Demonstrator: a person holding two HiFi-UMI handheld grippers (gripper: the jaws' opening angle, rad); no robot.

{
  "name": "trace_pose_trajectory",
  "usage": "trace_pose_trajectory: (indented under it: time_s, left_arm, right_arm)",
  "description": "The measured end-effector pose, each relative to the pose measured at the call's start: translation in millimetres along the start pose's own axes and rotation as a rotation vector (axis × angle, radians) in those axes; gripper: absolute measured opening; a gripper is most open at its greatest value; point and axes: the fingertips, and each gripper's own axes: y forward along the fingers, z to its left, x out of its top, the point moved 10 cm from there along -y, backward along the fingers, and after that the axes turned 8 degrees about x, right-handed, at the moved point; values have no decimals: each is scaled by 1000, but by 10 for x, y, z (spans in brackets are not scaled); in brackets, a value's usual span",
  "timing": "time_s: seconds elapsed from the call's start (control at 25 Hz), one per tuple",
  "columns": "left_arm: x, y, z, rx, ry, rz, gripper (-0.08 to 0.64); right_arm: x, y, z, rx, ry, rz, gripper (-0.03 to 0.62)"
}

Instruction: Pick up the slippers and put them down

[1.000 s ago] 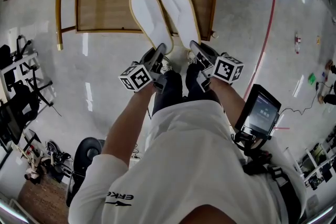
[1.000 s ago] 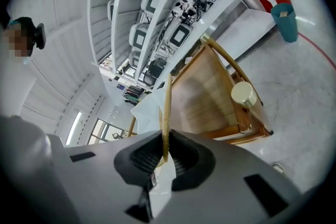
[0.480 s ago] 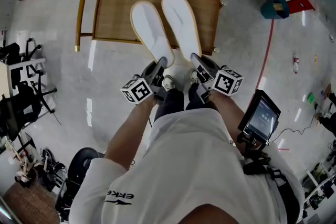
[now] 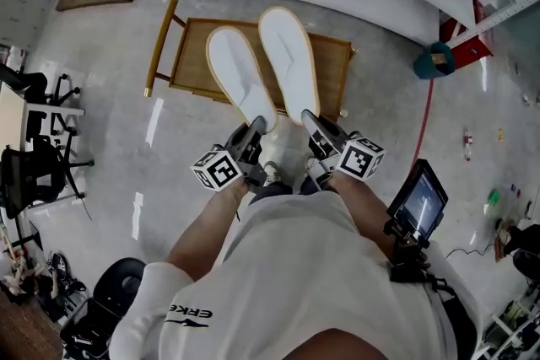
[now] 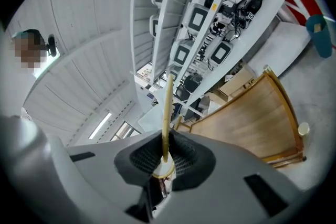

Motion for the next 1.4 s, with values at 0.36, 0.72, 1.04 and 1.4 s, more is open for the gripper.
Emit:
trace_pose_trajectory:
  time_s: [0.36, 0.72, 1.04, 1.4]
  left_arm:
    - [190, -211, -317, -34, 14, -129, 34]
    - [393, -524, -431, -31, 3, -236, 34]
    - [403, -562, -455, -32, 10, -276, 34]
    - [396, -594, -575, -47, 40, -282, 32]
  right_arm:
    - [204, 111, 412, 110, -61, -9, 32]
    - [241, 300, 701, 184, -92, 17, 32]
    - [238, 324, 723, 200, -106, 39, 32]
    - [232, 266, 769, 200, -105, 41, 32]
